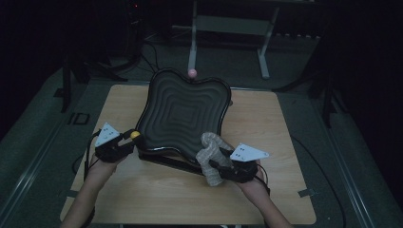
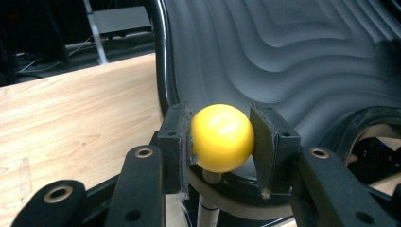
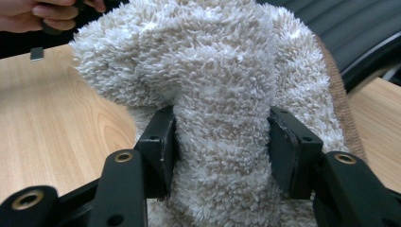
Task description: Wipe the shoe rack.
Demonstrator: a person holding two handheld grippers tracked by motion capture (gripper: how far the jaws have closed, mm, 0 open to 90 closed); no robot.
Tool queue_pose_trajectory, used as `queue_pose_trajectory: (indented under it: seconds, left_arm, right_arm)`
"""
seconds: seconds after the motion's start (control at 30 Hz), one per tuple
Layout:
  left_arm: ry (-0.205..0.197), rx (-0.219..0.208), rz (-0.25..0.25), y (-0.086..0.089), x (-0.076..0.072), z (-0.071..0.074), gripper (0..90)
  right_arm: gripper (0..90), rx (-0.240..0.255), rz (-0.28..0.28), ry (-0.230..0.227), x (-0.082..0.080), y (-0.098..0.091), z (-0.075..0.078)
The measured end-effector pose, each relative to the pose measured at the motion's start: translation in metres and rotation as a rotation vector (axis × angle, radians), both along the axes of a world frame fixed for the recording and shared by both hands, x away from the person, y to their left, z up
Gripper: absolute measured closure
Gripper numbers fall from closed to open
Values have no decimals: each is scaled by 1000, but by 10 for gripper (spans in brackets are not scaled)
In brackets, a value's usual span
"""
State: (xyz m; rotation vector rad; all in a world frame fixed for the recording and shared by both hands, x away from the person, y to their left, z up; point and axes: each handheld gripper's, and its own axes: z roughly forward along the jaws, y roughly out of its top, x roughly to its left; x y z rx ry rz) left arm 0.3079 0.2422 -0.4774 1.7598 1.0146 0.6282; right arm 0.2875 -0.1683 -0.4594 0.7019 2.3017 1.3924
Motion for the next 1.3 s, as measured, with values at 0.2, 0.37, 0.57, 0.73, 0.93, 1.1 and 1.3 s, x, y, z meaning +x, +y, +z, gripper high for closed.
queue_pose_trajectory:
  seconds: [0.2, 0.37, 0.57, 0.73, 0.93, 1.1, 1.3]
  left_arm:
    - [-2, -5, 5, -3, -7, 0, 601]
    - [-4, -10, -20, -7, -16, -1, 601]
    - [-8, -11, -47, -10, -23, -1, 601]
    - [-9, -3, -59, -11, -31, -1, 601]
    - [-11, -13, -55, -5, -27, -2, 600]
    - [-17, -3, -39, 4, -18, -2, 598]
    - [-20, -31, -9, 12, -9, -4, 593]
  right_arm:
    - [482, -8, -18, -4, 5, -3, 1]
    - [488, -8, -52, 2, 14, -9, 1]
    - [513, 3, -81, 7, 22, -15, 1]
    - [533, 5, -89, 10, 24, -17, 1]
    - [547, 10, -88, 19, 28, -12, 1]
    - [560, 6, -84, 13, 32, -3, 1]
    - [662, -2, -90, -8, 34, 4, 0]
